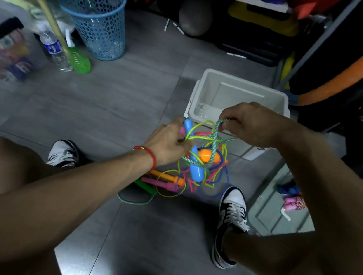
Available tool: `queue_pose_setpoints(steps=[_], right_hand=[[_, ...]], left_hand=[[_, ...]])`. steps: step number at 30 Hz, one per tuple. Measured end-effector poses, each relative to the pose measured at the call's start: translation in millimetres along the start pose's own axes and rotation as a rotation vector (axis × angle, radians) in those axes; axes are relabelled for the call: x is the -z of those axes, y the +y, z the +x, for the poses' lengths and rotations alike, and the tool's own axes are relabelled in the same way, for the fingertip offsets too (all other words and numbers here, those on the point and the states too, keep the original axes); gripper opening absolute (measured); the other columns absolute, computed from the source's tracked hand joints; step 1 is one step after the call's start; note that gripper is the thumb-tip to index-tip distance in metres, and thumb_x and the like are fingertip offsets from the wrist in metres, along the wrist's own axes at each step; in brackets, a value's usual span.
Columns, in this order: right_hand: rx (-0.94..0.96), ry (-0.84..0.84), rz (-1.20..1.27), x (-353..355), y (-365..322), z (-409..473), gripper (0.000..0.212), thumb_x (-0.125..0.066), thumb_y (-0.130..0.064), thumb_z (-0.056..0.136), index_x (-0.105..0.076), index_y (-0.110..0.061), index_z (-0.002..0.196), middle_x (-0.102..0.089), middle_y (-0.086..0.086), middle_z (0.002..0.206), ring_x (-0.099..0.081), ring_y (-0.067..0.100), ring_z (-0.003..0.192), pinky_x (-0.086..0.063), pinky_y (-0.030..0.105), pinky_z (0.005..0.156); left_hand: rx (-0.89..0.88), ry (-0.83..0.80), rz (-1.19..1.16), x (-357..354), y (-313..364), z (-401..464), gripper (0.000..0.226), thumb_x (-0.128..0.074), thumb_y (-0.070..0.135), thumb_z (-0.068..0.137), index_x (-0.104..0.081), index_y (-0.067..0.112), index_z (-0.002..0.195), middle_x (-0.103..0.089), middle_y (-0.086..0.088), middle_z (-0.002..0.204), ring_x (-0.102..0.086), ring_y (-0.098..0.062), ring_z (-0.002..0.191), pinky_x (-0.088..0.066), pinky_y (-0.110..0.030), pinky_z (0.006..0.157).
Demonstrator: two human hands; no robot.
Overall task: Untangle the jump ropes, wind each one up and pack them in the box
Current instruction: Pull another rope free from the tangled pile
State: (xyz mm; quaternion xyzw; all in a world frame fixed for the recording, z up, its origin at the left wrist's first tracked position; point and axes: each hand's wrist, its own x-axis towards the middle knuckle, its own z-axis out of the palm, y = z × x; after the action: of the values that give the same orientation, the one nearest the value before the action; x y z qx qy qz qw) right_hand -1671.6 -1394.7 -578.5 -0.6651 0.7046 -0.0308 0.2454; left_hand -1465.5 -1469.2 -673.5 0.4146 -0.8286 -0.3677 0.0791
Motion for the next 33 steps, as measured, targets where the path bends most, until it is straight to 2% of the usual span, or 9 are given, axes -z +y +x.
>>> queue_pose_setpoints(steps=[3,6,11,15,18,21,24,29,33], right_hand=[[-0.019,0.066,-0.016,-2,8,-2,0.018,-0.051,-0.024,0.1,-0.067,-0.031,0.094,-0.048,-0.02,0.075,-0.044,0.019,0.091,-0.032,0.027,0.081],[-0.03,0.061,-0.051,-4,14,-6,0.023,-0.046,-0.034,0.098,-0.068,-0.028,0.096,-0.058,-0.012,0.083,-0.05,0.024,0.092,-0.042,0.033,0.085],[-0.044,0.169,-0.06,1,26,-14,0.018,-0.051,-0.026,0.1,-0.067,-0.028,0.093,-0.067,0.0,0.095,-0.061,0.028,0.096,-0.047,0.036,0.085],[0.025,0.307,0.348,12,16,-18,0.024,-0.053,-0.016,0.102,-0.068,-0.029,0.087,-0.061,-0.001,0.074,-0.057,0.012,0.07,-0.048,0.025,0.07],[0.099,0.296,0.482,12,1,-18,0.021,-0.052,-0.014,0.103,-0.071,-0.016,0.096,-0.061,0.004,0.07,-0.06,0.01,0.066,-0.048,0.015,0.063],[0.077,0.327,0.213,12,3,-15,0.03,-0.053,-0.022,0.102,-0.063,-0.043,0.084,-0.062,-0.018,0.066,-0.064,0.006,0.064,-0.047,0.024,0.067],[0.018,0.32,0.136,9,4,-10,0.03,-0.053,-0.028,0.102,-0.058,-0.046,0.078,-0.057,-0.019,0.067,-0.054,0.009,0.07,-0.033,0.026,0.071],[-0.106,0.411,0.076,15,20,-9,0.015,-0.062,-0.029,0.096,-0.075,-0.021,0.093,-0.058,-0.005,0.066,-0.059,0.019,0.077,-0.037,0.026,0.069],[-0.192,0.249,-0.126,-3,50,-7,0.013,-0.073,-0.028,0.086,-0.073,-0.016,0.082,-0.069,0.011,0.096,-0.064,0.033,0.1,-0.047,0.034,0.084]], left_hand=[[-0.092,-0.019,0.069,0,1,5,0.038,-0.047,0.044,0.087,-0.062,0.02,0.113,-0.073,-0.011,0.09,-0.066,-0.039,0.092,-0.053,-0.045,0.079],[-0.069,-0.105,0.015,5,8,8,0.025,-0.047,0.036,0.091,-0.067,0.021,0.096,-0.076,-0.002,0.09,-0.07,-0.024,0.091,-0.054,-0.036,0.081],[0.074,-0.332,-0.397,18,20,9,0.016,-0.053,0.014,0.102,-0.066,0.01,0.095,-0.07,-0.004,0.09,-0.05,0.005,0.051,-0.036,-0.019,0.048],[0.126,-0.15,-0.479,6,17,20,0.013,-0.064,0.008,0.094,-0.064,0.02,0.088,-0.065,0.002,0.074,-0.059,-0.009,0.07,-0.045,-0.021,0.06],[0.253,-0.005,-0.297,4,10,26,0.028,-0.08,0.037,0.065,-0.062,0.026,0.084,-0.07,-0.004,0.085,-0.066,-0.023,0.084,-0.054,-0.032,0.07],[0.102,0.127,-0.098,27,17,22,0.033,-0.058,0.06,0.069,-0.065,0.029,0.077,-0.073,0.005,0.078,-0.068,-0.02,0.081,-0.054,-0.034,0.074],[-0.052,-0.127,-0.189,55,35,8,0.062,-0.041,0.075,0.088,-0.075,0.024,0.081,-0.066,0.004,0.059,-0.055,-0.011,0.056,-0.04,-0.029,0.061],[-0.137,-0.184,-0.025,84,24,-2,0.064,-0.051,0.064,0.088,-0.054,0.011,0.053,-0.033,-0.002,0.049,-0.026,-0.01,0.043,-0.026,-0.025,0.045],[-0.117,-0.076,-0.2,106,17,-1,0.065,-0.056,0.068,0.088,-0.034,0.021,0.05,-0.024,-0.003,0.053,-0.018,-0.015,0.046,-0.026,-0.024,0.05]])
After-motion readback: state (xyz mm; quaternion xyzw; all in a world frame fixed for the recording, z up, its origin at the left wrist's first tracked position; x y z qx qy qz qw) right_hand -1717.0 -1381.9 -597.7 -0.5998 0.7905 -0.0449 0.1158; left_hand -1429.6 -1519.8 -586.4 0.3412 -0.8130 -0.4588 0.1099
